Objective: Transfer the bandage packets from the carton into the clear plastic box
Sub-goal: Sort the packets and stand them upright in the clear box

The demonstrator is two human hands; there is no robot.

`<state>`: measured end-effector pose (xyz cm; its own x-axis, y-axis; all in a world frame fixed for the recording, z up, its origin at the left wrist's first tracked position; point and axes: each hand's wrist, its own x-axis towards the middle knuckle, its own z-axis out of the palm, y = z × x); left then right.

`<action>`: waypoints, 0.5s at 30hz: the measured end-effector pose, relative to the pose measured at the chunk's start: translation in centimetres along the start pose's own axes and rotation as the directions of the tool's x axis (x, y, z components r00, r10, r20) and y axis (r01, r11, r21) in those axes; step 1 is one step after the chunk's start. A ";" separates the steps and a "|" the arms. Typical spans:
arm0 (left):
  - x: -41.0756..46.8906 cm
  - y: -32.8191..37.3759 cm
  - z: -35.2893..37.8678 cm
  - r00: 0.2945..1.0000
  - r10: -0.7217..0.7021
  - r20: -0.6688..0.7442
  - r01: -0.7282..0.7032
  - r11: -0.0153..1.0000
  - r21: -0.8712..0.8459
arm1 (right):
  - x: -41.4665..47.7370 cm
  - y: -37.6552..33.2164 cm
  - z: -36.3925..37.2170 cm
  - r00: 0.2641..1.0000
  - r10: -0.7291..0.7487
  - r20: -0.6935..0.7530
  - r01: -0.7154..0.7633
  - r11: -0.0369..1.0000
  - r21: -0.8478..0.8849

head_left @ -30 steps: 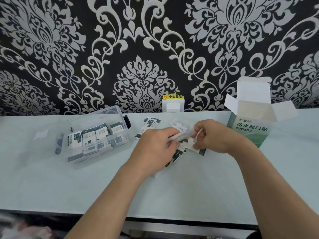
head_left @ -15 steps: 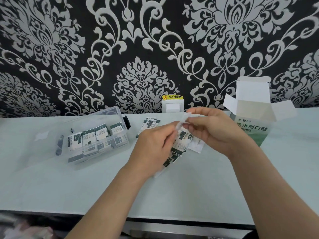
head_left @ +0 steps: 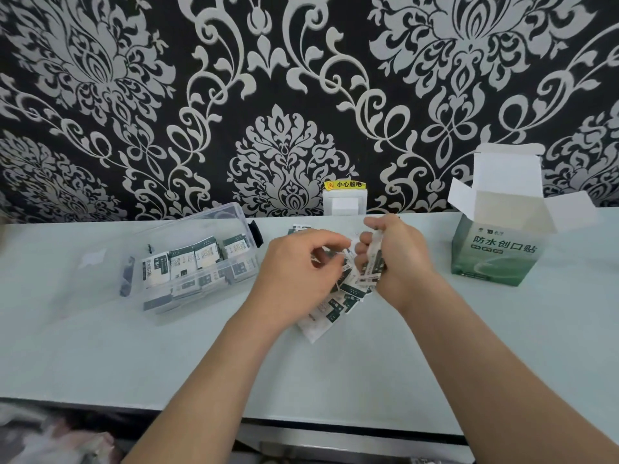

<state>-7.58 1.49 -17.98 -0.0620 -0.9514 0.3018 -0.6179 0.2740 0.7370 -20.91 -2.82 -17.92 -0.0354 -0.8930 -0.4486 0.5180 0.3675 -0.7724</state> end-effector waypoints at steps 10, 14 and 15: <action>-0.5 -0.8 0.1 0.946 -0.179 0.272 -0.022 0.799 0.602 | 0.5 -0.2 -1.0 0.994 -0.078 0.074 0.103 0.887 -0.451; -0.4 -0.7 0.2 0.958 -0.175 0.227 0.010 0.814 0.581 | 1.3 0.9 -1.1 0.971 -0.185 0.155 0.238 0.628 -0.741; -0.4 -0.7 0.3 0.959 -0.175 0.223 0.014 0.815 0.579 | 1.5 1.2 -1.2 0.963 -0.201 0.178 0.262 0.566 -0.782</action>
<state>-7.32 1.61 -18.80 -0.1264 -0.9917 0.0254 -0.9585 0.1287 0.2546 -21.36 -3.39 -20.00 0.0137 -0.9803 -0.1972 -0.3840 0.1769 -0.9062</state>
